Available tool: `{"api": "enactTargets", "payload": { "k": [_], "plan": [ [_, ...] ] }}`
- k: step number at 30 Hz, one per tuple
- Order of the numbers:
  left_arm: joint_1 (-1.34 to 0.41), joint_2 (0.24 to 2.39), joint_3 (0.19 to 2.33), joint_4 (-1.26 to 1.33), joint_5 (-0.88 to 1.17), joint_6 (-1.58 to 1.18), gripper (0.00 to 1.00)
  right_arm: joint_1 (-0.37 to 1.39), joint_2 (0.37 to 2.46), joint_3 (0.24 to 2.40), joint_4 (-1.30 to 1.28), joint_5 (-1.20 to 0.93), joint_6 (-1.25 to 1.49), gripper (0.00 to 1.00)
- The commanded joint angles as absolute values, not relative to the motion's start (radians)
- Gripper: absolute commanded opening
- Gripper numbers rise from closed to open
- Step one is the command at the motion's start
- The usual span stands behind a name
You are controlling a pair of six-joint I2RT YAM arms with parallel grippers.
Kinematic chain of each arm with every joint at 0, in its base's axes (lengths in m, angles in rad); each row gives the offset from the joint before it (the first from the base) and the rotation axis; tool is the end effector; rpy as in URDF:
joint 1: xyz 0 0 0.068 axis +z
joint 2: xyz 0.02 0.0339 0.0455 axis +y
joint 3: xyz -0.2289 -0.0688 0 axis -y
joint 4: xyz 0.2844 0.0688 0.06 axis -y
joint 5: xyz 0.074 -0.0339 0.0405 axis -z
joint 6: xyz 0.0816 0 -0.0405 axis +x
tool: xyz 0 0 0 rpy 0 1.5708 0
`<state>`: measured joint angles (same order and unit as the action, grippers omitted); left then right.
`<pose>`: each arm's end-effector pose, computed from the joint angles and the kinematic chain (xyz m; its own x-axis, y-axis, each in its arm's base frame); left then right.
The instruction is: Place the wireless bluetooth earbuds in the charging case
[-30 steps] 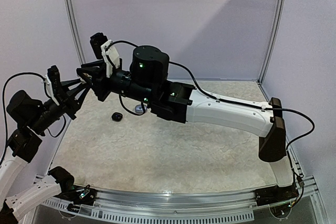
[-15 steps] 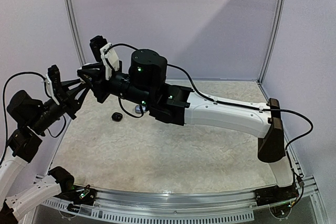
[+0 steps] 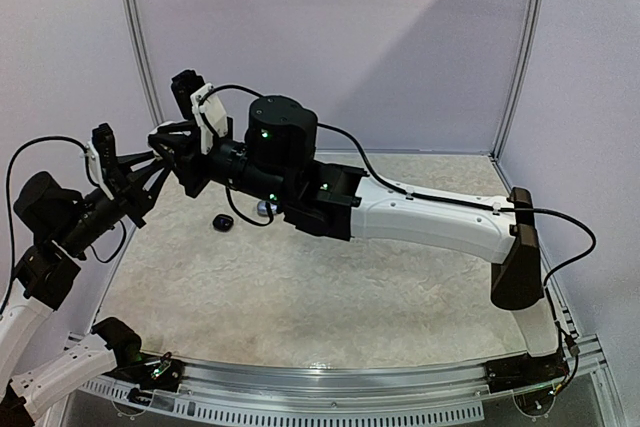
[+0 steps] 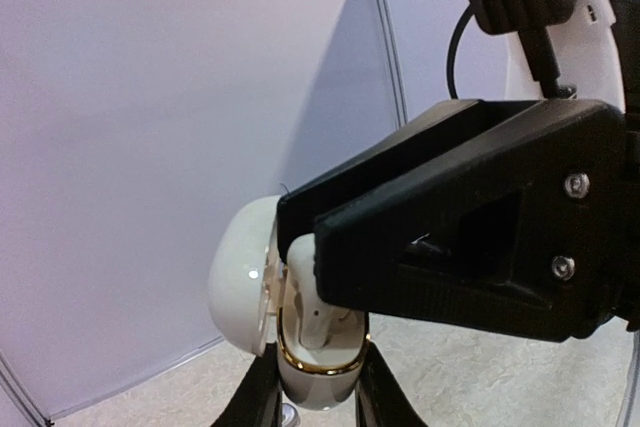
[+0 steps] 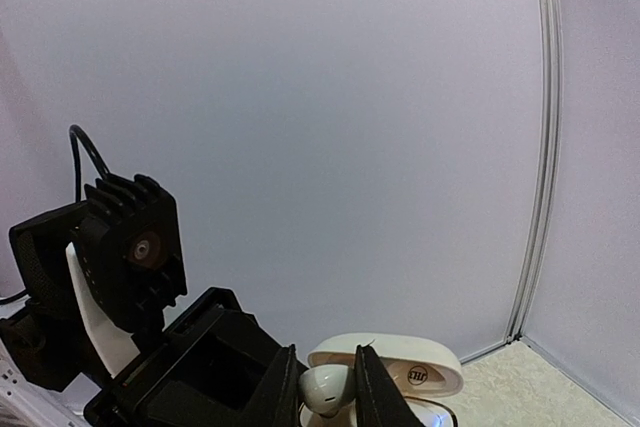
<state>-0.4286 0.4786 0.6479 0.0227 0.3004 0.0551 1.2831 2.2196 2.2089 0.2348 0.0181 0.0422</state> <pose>0.2048 -0.1201 0.3550 0.2097 -0.0380 -0.9770 0.6506 0.7513 0.1104 0.1703 0.5702 0.3874 0.0228 0.2256 -0.9740 -0.9555 0.2914 0.0452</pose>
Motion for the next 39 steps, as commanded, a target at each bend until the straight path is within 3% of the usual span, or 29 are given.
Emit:
{"api": "enactTargets", "payload": {
  "k": [1,39],
  "plan": [
    [-0.424,0.481,0.673,0.038,0.323,0.037,0.00,1.284,2.243,2.183,0.189,0.057,0.030,0.21],
    [-0.424,0.510,0.682,0.003,0.378,-0.037,0.00,1.283,2.257,2.215,0.089,0.130,0.011,0.30]
  ]
}}
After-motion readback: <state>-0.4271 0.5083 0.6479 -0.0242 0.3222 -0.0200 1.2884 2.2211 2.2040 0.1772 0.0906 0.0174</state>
